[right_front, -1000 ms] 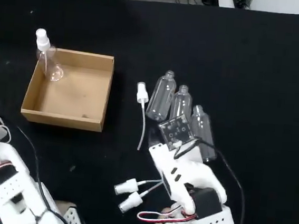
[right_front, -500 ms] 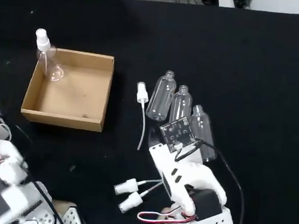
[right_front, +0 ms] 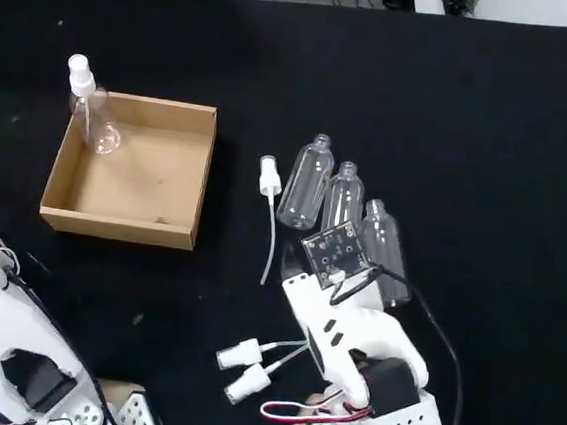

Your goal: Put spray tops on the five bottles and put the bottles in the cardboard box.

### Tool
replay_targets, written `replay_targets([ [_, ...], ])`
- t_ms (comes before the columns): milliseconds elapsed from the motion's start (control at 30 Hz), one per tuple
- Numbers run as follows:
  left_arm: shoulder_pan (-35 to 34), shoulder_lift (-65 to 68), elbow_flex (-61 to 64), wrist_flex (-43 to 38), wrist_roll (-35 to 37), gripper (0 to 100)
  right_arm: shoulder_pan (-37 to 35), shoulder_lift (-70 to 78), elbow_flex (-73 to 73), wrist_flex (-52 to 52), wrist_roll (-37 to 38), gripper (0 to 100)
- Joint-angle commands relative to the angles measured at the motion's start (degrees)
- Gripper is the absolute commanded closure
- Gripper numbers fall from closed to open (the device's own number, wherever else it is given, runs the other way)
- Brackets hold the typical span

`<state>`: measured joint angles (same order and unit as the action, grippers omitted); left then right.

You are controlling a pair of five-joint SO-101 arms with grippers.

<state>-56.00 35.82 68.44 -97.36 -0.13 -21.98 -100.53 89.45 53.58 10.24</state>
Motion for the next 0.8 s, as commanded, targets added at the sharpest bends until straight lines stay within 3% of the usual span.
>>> replay_targets([
  [0, -2.1, 2.0, -3.8, -1.9, -0.4, 97, -0.7, -1.1, -0.4, 0.0, -0.4, 97.3],
  [333, -2.6, 2.6, -3.6, -1.8, -0.6, 97, -0.7, -1.1, -0.6, 0.0, -0.4, 97.3],
  [467, -2.4, 2.6, -3.6, -1.8, -5.2, 96, -0.7, -1.1, -0.6, 0.0, -0.4, 97.3],
  [700, -2.9, 2.6, -3.6, -1.8, -5.5, 73, -0.7, -1.1, -0.7, 0.2, -0.4, 97.3],
  [767, -2.9, 2.6, -3.6, -1.8, -5.5, 71, -0.7, -1.1, -0.7, 0.2, -0.4, 97.3],
])
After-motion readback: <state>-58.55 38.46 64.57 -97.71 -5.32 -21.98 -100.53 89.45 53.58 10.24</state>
